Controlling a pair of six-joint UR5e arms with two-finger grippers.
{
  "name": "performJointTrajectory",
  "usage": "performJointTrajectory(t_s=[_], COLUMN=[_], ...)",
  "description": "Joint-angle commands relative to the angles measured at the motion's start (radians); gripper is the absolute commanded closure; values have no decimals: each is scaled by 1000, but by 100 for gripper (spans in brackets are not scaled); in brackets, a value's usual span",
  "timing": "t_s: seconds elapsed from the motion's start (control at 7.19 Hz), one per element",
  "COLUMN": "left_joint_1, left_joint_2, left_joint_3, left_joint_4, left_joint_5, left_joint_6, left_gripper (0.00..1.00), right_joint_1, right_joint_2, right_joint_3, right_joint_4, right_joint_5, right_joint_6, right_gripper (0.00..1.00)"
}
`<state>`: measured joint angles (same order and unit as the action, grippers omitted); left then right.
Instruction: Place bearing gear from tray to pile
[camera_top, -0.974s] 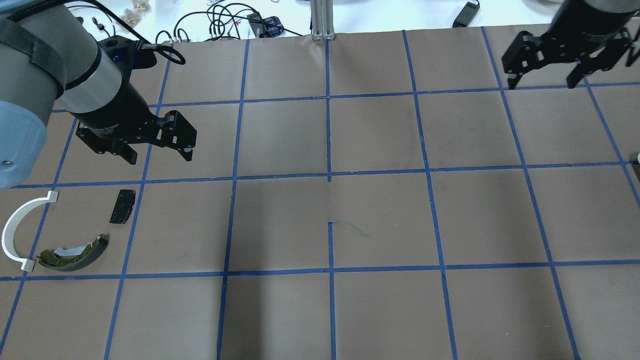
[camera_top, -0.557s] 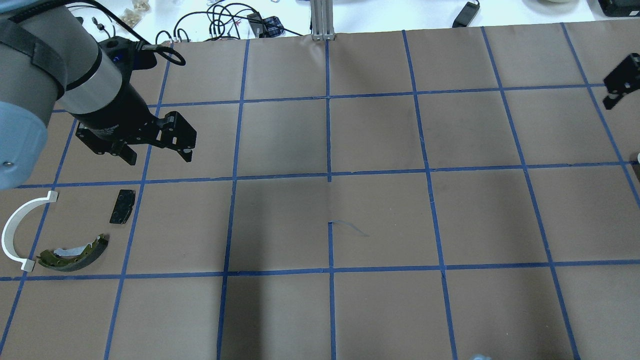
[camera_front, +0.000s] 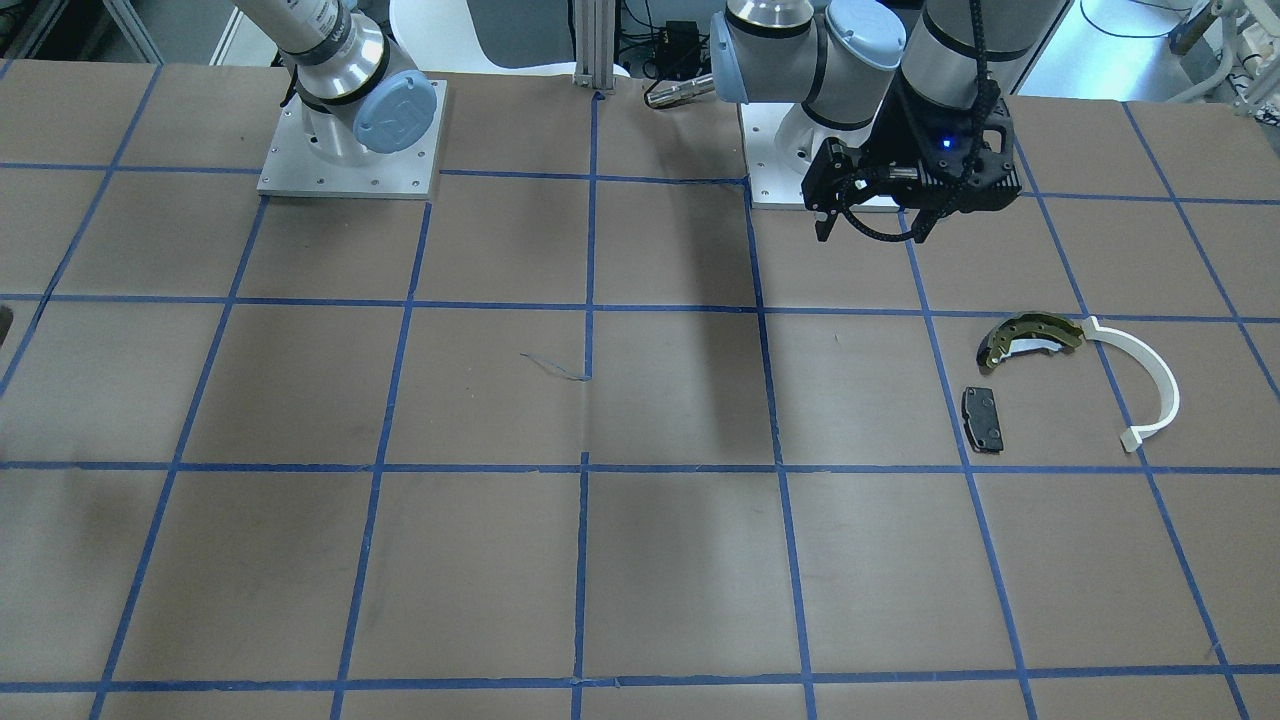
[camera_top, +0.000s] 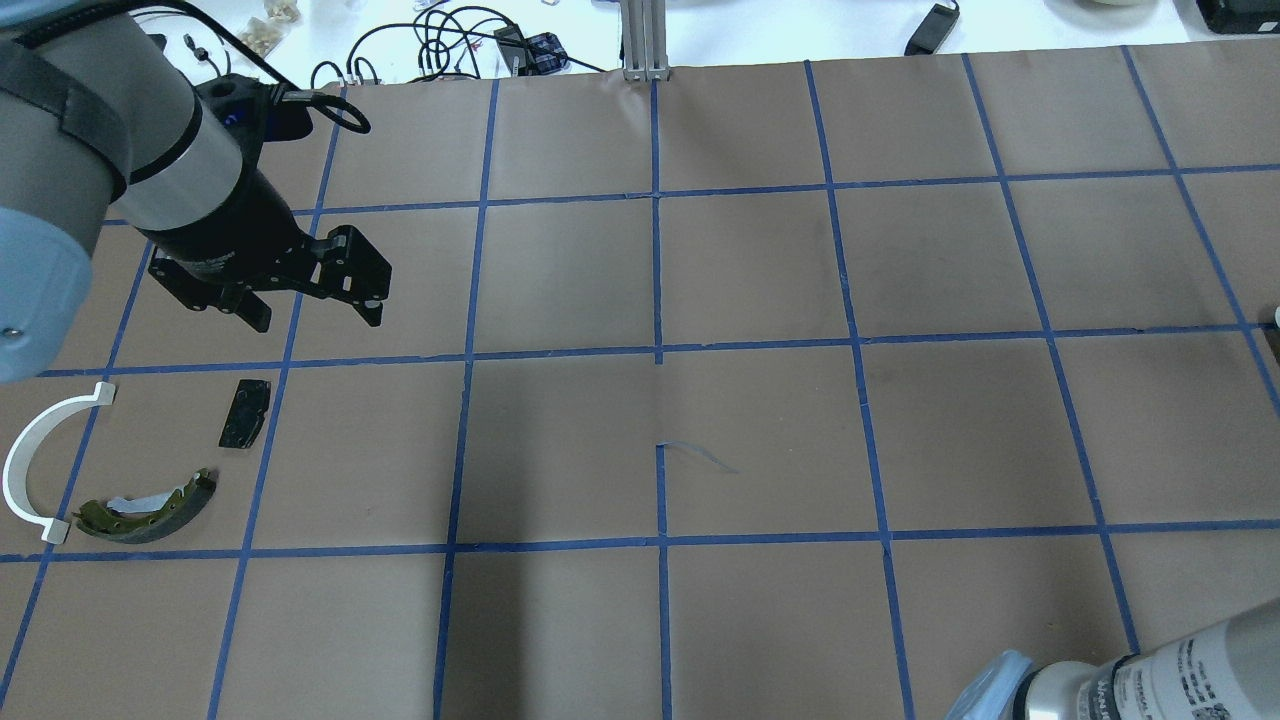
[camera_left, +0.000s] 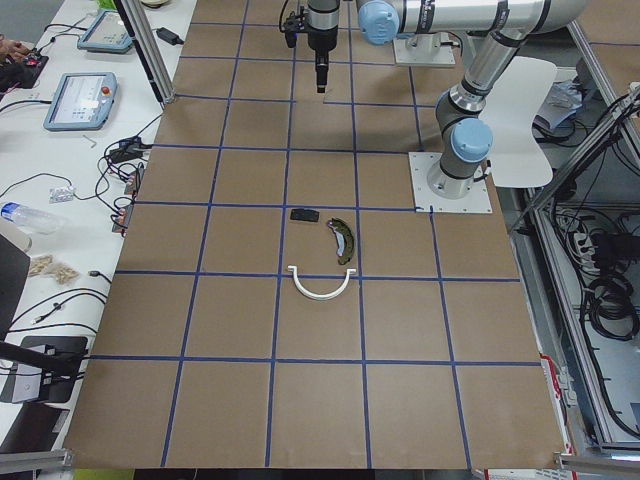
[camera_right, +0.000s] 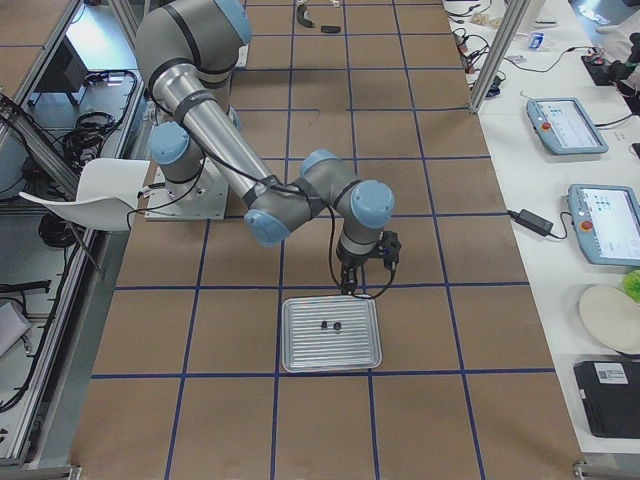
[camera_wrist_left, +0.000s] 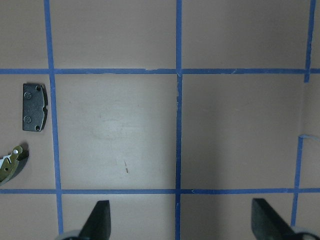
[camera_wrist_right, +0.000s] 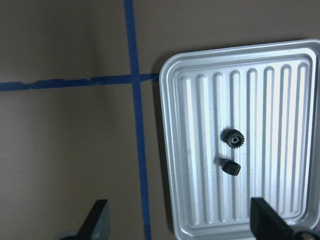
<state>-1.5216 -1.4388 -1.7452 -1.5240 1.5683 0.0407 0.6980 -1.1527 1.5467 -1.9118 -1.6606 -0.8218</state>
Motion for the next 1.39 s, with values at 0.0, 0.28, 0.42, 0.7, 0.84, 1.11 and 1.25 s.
performJointTrajectory(t_s=[0.0,0.28,0.42,0.7,0.84,1.11,1.25], left_joint_1=[0,0,0,0,0,1,0], left_joint_2=[3,-2,1,9,14,20,20], left_joint_3=[-1,-2,-4,-16,-25,-37,-37], left_joint_4=[-2,4,1,2,4,21,21], left_joint_5=[1,-4,-1,-1,-2,-1,-2], left_joint_6=[2,-7,2,4,7,7,7], left_gripper=[0,0,0,0,0,0,0], right_joint_1=[-49,-112,-115,-117,-117,-117,-117], right_joint_2=[106,116,116,114,116,117,117], right_joint_3=[45,122,157,190,190,190,188], right_joint_4=[-181,-274,-333,-386,-389,-391,-391], right_joint_5=[-4,-10,-13,-5,-2,-2,-2], right_joint_6=[-33,-75,-74,-68,-62,-54,-54], right_gripper=[1,11,11,14,15,23,31])
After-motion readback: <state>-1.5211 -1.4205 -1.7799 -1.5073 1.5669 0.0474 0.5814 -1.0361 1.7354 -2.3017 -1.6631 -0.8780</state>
